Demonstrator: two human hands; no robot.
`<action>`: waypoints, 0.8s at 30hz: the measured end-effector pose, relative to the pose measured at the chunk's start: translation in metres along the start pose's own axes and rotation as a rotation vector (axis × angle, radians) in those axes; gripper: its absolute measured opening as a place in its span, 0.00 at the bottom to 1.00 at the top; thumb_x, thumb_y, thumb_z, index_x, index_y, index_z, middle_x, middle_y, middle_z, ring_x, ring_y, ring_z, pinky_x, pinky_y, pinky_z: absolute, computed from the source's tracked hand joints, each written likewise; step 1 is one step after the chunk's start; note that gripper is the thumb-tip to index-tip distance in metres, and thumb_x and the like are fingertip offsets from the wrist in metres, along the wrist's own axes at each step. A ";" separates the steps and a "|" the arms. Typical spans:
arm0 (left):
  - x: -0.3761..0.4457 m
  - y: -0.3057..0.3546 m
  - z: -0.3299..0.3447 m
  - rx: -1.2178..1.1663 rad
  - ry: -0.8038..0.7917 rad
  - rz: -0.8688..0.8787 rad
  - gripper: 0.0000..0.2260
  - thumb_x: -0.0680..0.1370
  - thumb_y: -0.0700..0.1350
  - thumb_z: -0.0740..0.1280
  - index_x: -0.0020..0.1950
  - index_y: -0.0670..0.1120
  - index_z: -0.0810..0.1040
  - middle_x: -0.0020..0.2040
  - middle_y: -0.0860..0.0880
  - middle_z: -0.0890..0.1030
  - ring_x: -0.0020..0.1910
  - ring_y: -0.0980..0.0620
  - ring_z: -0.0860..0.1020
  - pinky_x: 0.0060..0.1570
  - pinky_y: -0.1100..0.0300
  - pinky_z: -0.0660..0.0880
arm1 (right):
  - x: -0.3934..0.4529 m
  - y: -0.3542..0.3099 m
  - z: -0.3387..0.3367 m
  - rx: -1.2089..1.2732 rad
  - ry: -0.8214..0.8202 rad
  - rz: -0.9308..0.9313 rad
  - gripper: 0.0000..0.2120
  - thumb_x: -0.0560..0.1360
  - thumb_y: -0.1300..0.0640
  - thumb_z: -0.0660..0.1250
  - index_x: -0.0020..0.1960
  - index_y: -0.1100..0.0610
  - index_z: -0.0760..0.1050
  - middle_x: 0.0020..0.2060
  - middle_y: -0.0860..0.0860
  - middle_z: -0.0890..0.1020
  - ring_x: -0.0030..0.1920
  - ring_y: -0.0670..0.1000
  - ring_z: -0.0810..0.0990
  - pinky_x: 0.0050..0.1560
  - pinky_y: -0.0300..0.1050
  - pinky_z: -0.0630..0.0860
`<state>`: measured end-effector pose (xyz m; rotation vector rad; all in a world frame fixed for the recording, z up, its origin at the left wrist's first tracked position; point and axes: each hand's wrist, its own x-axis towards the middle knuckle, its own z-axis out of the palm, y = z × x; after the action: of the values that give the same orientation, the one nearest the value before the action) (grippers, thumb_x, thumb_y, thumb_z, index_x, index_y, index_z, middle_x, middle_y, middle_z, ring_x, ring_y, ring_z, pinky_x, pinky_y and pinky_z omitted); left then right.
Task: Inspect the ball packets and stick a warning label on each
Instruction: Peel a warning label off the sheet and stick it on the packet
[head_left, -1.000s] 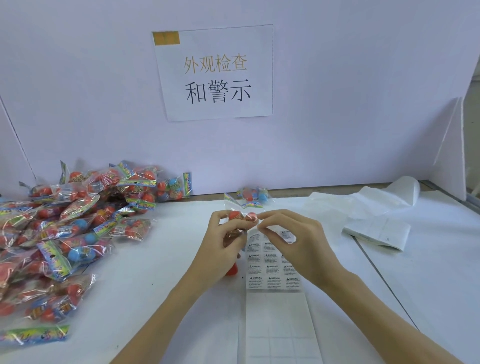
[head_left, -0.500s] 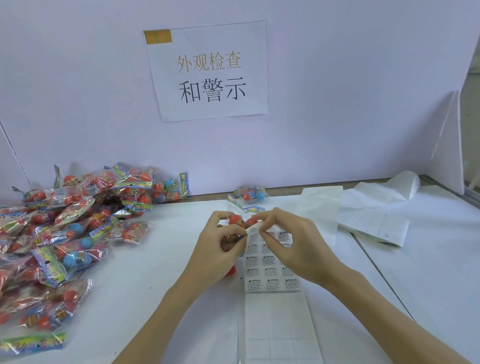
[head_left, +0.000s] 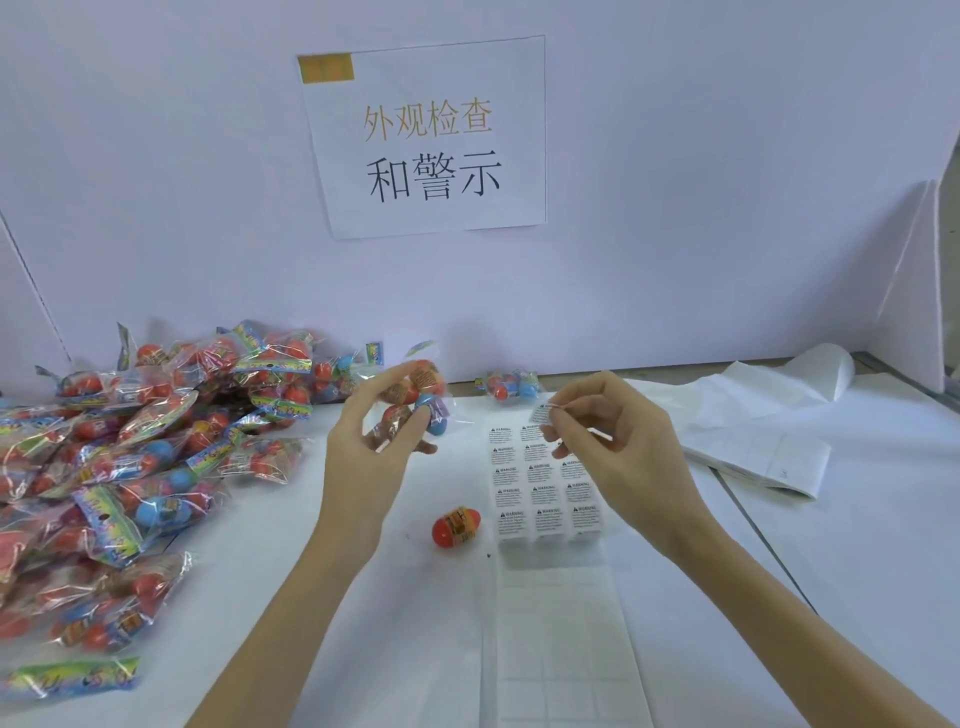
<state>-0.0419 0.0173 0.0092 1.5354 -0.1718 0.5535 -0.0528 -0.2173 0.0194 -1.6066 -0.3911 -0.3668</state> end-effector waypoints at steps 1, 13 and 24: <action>-0.003 0.003 0.001 -0.027 -0.029 -0.004 0.20 0.80 0.35 0.71 0.65 0.56 0.82 0.59 0.45 0.81 0.45 0.46 0.85 0.44 0.58 0.82 | -0.001 -0.002 0.001 0.013 -0.012 0.004 0.05 0.80 0.66 0.69 0.50 0.57 0.80 0.39 0.51 0.86 0.42 0.51 0.86 0.42 0.41 0.81; -0.025 0.001 0.027 0.011 -0.326 0.064 0.26 0.80 0.27 0.66 0.71 0.53 0.78 0.64 0.45 0.76 0.57 0.40 0.84 0.55 0.47 0.83 | -0.013 -0.004 0.018 -0.001 -0.015 0.027 0.13 0.77 0.62 0.75 0.58 0.48 0.81 0.38 0.51 0.88 0.43 0.52 0.87 0.43 0.44 0.82; -0.030 0.003 0.033 -0.001 -0.323 0.027 0.23 0.81 0.35 0.69 0.71 0.58 0.78 0.67 0.52 0.75 0.61 0.41 0.83 0.60 0.49 0.82 | -0.018 0.003 0.025 -0.135 0.098 -0.005 0.10 0.78 0.60 0.75 0.54 0.47 0.81 0.37 0.46 0.86 0.41 0.47 0.86 0.45 0.35 0.79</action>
<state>-0.0617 -0.0223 -0.0002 1.6166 -0.4401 0.3228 -0.0675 -0.1932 0.0064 -1.7119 -0.3000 -0.4825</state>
